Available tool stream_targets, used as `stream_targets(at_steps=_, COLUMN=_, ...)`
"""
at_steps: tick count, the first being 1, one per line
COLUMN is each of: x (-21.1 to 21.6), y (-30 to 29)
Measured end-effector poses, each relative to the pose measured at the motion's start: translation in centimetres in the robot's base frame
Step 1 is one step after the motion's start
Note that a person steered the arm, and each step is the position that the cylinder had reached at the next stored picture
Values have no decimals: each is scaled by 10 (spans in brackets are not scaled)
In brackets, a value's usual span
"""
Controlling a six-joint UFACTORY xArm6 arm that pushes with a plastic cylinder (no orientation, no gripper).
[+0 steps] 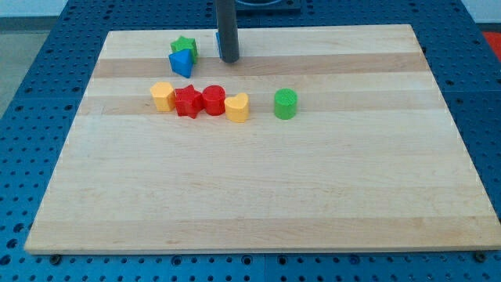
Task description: Move the arm to the top of the board
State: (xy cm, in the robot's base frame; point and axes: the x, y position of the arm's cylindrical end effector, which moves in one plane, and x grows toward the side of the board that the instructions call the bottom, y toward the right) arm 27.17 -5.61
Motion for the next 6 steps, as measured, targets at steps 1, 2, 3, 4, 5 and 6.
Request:
stream_targets(at_steps=1, x=7, y=14)
stream_targets(at_steps=2, x=10, y=65)
stream_targets(at_steps=3, x=-2, y=127)
stream_targets(at_steps=4, x=-38, y=146)
stream_targets(at_steps=5, x=-67, y=137)
stream_targets(at_steps=6, x=-68, y=88)
